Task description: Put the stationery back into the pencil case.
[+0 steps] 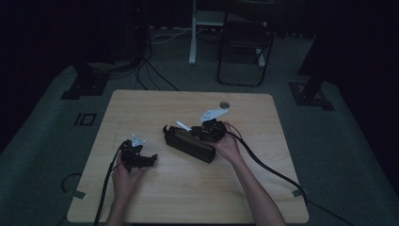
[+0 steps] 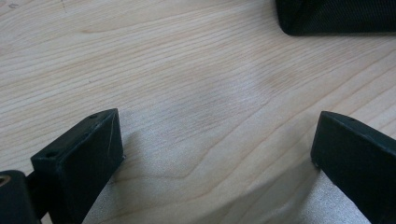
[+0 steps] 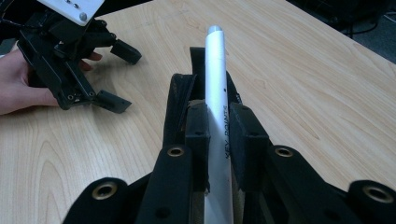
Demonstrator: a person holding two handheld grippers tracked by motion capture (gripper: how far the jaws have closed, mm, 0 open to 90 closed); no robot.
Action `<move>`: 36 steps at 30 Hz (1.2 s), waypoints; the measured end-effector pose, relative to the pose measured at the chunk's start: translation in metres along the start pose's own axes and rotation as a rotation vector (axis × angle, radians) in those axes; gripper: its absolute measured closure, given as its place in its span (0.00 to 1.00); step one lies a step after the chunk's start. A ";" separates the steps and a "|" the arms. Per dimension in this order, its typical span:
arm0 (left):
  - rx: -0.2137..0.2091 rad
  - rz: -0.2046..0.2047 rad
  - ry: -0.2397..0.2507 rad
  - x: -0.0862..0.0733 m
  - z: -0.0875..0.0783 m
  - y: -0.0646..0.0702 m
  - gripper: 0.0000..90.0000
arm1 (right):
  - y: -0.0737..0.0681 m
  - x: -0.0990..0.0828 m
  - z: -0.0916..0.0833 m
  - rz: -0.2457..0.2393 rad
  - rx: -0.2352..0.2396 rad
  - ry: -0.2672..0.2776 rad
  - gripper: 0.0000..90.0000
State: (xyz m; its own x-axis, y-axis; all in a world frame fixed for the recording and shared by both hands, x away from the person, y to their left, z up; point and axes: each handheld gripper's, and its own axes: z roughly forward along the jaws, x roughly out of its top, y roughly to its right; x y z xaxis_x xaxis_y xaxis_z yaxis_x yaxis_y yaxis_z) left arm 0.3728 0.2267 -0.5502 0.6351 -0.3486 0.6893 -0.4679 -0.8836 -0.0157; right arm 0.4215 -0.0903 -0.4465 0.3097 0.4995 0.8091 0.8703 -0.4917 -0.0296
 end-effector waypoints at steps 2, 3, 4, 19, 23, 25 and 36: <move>0.000 0.000 0.000 0.000 0.000 0.000 0.03 | 0.000 0.000 0.001 0.000 0.001 -0.002 0.88; 0.000 0.000 0.000 0.000 0.000 0.000 0.03 | 0.000 -0.001 0.002 0.000 0.003 -0.004 0.88; 0.000 0.000 0.000 0.000 0.000 0.000 0.03 | 0.000 -0.001 0.002 -0.002 0.002 -0.006 0.88; 0.000 0.000 0.000 0.000 0.000 0.000 0.03 | -0.001 -0.006 0.012 -0.004 0.010 -0.038 0.87; 0.000 0.000 0.000 0.000 0.000 0.000 0.03 | -0.002 -0.007 0.015 -0.001 0.011 -0.046 0.87; 0.000 0.000 0.000 0.000 0.000 0.000 0.03 | -0.002 -0.007 0.016 -0.002 0.012 -0.048 0.87; 0.000 0.000 0.000 0.000 0.000 0.000 0.03 | -0.003 -0.008 0.017 -0.009 -0.003 -0.058 0.80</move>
State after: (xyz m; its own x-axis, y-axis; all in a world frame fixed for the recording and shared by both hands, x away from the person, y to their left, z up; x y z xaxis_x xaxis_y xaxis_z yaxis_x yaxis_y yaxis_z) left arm 0.3728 0.2266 -0.5502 0.6353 -0.3484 0.6892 -0.4680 -0.8836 -0.0153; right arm 0.4231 -0.0811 -0.4631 0.3233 0.5444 0.7740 0.8722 -0.4887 -0.0205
